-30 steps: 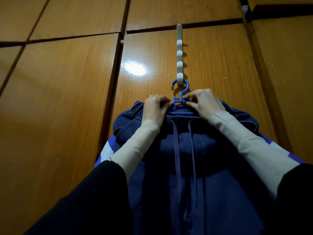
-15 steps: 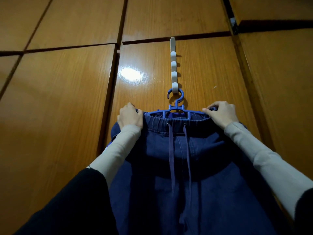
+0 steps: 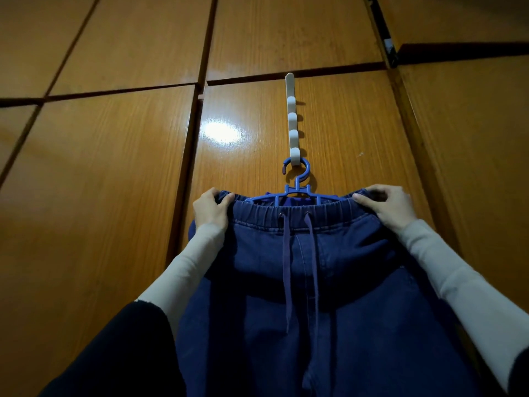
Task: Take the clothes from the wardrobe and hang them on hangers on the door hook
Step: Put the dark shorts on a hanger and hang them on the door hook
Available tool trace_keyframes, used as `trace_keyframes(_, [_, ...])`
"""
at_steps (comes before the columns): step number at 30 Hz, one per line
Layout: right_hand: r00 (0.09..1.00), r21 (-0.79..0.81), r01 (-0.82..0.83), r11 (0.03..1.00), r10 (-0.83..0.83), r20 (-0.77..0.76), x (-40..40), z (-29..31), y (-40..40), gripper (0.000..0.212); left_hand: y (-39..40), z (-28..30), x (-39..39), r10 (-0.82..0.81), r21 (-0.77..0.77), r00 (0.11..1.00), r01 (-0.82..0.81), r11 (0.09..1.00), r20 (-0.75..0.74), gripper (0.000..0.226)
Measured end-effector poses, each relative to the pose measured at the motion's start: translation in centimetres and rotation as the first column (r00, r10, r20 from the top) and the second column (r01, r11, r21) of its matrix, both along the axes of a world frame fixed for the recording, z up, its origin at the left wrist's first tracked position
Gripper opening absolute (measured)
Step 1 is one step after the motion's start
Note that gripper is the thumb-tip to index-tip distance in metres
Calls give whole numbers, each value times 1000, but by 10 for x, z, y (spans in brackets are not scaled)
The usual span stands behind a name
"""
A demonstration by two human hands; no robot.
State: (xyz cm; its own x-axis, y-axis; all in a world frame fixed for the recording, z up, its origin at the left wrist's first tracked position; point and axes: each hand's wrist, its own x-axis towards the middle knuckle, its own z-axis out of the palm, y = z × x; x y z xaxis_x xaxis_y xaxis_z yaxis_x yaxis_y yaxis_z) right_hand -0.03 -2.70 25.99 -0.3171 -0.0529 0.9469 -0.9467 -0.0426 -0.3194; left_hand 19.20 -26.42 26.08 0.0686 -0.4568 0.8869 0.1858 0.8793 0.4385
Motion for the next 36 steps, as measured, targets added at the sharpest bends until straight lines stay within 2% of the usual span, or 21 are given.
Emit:
trace_keyframes(4, [997,-151,45,987,-36,65,2,7,-7,27,2,2,1,-59,50,994,64,997,-92,23])
trace_keyframes(6, [991,-249,-40,968,70,111,0,13,-10,25,4,5,3,-87,73,988,97,993,-131,22])
trace_keyframes(9, [930,-425,-236,874,330,161,0,16,-15,18,7,8,3,-185,88,953,211,974,-239,17])
trace_keyframes(12, [925,-491,-266,829,363,111,-3,6,-19,23,9,0,0,-261,65,915,294,954,-306,8])
trace_keyframes(15, [966,-464,-208,861,256,42,-1,-3,-21,24,8,-9,-1,-274,31,915,296,955,-297,10])
trace_keyframes(18, [999,-384,-39,923,32,-26,7,-8,-23,25,6,-11,-2,-109,-68,966,95,993,-233,25])
trace_keyframes(21, [986,-372,76,925,-127,-113,22,-26,-31,37,12,-26,-8,87,-124,969,-118,985,-231,39])
trace_keyframes(25, [847,-214,397,893,-446,-288,25,-70,-54,56,21,-75,-24,361,-257,921,-388,885,-148,52])
trace_keyframes(28, [736,-40,617,786,-594,-325,13,-86,-66,63,15,-95,-34,488,-342,871,-444,828,50,62])
trace_keyframes(30, [673,4,701,713,-661,-332,8,-81,-69,67,9,-90,-39,533,-355,832,-456,816,156,68])
trace_keyframes(32, [621,25,757,653,-706,-341,6,-70,-70,70,5,-80,-43,568,-369,798,-475,799,201,69])
trace_keyframes(36, [564,47,807,588,-745,-357,5,-53,-72,72,-1,-65,-49,557,-361,783,-453,815,275,56])
